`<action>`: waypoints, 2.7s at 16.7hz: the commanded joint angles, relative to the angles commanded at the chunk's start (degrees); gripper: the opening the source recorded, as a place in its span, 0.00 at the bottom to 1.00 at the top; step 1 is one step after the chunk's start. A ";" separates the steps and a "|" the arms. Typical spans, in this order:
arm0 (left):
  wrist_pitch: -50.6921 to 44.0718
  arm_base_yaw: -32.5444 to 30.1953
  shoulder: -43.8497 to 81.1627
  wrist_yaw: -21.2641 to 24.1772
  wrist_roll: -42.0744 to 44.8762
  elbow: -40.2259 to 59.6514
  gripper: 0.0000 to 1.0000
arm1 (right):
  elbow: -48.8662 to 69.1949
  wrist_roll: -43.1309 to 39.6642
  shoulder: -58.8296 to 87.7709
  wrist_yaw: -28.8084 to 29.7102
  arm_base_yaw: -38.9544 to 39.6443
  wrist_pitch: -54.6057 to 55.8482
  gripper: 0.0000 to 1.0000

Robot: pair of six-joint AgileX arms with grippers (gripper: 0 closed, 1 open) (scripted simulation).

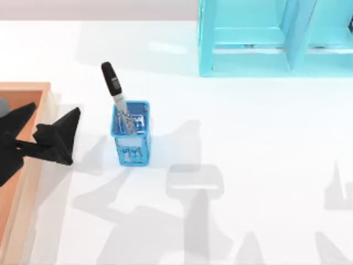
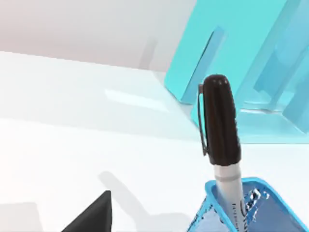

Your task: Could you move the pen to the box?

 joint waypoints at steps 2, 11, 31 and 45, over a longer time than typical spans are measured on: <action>6.79 -0.84 10.70 3.99 -2.19 1.58 1.00 | 0.00 0.00 0.00 0.00 0.00 0.00 1.00; 21.76 -0.83 32.24 12.27 -7.67 4.56 1.00 | 0.00 0.00 0.00 0.00 0.00 0.00 1.00; 20.87 -12.75 48.43 0.96 -11.12 23.67 1.00 | 0.00 0.00 0.00 0.00 0.00 0.00 1.00; 20.87 -12.75 48.43 0.96 -11.12 23.67 0.02 | 0.00 0.00 0.00 0.00 0.00 0.00 1.00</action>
